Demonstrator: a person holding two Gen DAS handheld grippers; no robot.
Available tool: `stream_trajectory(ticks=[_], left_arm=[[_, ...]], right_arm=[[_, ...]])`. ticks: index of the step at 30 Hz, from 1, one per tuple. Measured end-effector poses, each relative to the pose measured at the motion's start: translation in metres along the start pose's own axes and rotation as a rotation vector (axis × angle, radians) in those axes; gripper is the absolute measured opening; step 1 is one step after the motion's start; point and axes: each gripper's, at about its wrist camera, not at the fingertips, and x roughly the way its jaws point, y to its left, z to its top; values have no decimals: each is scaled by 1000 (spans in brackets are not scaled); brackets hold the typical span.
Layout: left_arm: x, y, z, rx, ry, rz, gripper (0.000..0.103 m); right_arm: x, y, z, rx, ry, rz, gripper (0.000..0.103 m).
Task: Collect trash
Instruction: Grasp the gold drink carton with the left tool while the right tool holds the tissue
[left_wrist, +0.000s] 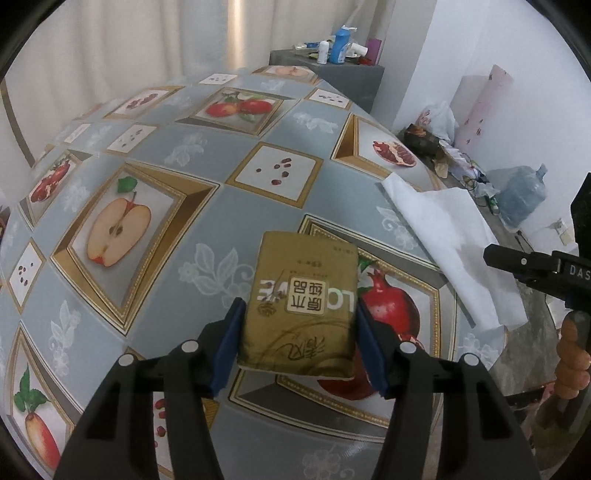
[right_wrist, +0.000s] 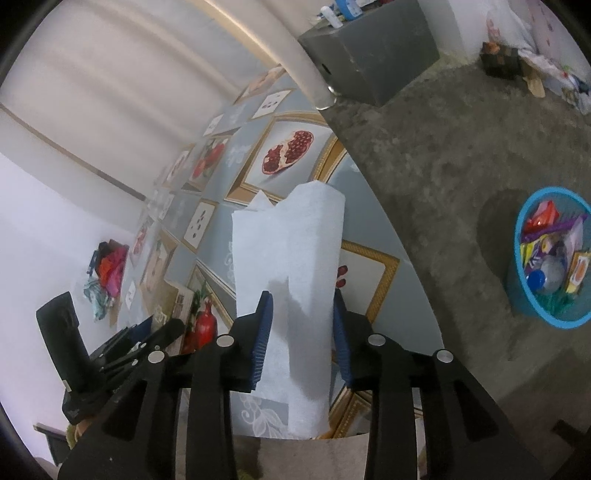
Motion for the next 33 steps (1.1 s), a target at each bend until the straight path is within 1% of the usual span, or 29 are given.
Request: stream_trajectory(ticks=[6, 9, 12, 14, 15, 16, 19, 24, 27, 28, 31, 33], left_arm=[[2, -2, 0, 8, -7, 13, 57], [2, -2, 0, 10, -11, 19, 57], [1, -2, 0, 11, -15, 18, 54], [1, -3, 0, 12, -17, 24, 54], [1, -2, 0, 12, -20, 26, 54], [0, -2, 0, 11, -21, 26, 54], [-2, 0, 0, 3, -26, 25, 53], [-9, 2, 3, -5, -47, 15, 53], [-14, 3, 5, -21, -61, -22, 53], [-16, 3, 6, -27, -66, -36, 53], [-21, 1, 10, -28, -80, -47, 53], [-24, -1, 13, -29, -84, -63, 53]], right_arm=[[0, 4, 0, -30, -9, -38, 30], [1, 6, 0, -45, -14, -60, 28], [1, 7, -1, -65, -17, -94, 20], [1, 6, -1, -65, -17, -102, 12], [1, 5, -1, -63, -15, -100, 10], [1, 5, -1, -62, -15, -98, 5], [-1, 6, -2, -73, -25, -92, 1], [-10, 10, 0, -73, -55, -49, 0], [-19, 9, 3, -60, -78, -7, 0], [-22, 9, 3, -59, -84, -2, 0], [-34, 8, 6, -54, -121, 17, 0], [-45, 5, 8, -53, -155, 6, 0]])
